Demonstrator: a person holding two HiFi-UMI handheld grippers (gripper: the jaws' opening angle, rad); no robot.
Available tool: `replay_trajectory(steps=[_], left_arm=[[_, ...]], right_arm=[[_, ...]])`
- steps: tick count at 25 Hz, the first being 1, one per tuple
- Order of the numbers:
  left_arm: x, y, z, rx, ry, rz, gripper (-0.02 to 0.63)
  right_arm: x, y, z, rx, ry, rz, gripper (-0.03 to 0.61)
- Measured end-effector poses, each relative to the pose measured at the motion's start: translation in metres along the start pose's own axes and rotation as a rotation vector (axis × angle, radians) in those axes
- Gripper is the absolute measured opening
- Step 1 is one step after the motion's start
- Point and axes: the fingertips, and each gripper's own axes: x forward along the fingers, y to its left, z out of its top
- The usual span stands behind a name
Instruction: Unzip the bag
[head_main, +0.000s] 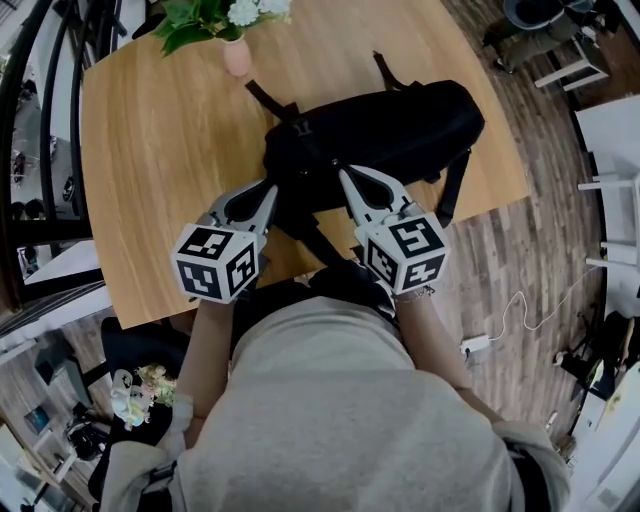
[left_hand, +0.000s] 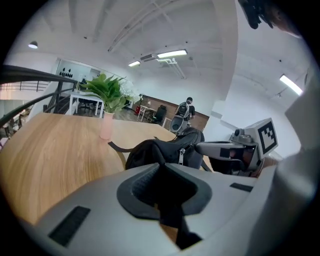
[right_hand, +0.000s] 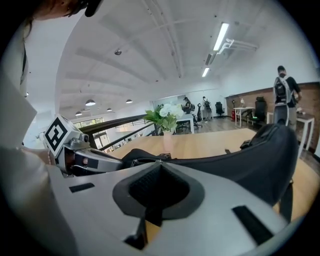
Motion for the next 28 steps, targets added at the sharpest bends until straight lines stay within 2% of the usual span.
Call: replay_trajectory(steps=[6,20,28], left_arm=[[0.005,0.008,0.007,-0.001,-0.021,0.099,0.043],[-0.002,0.010,0.008,-0.032,-0.052,0.309,0.043],[-0.009,0.007,0.004,-0.081,-0.074,0.415,0.044]], right_arm=[[0.000,-0.014,0.004,-0.011,0.003,0.079,0.011],[-0.014,-0.077,0.016,0.017,-0.020,0.099,0.009],[-0.023,-0.104,0.014,0.020,-0.019,0.115,0.009]])
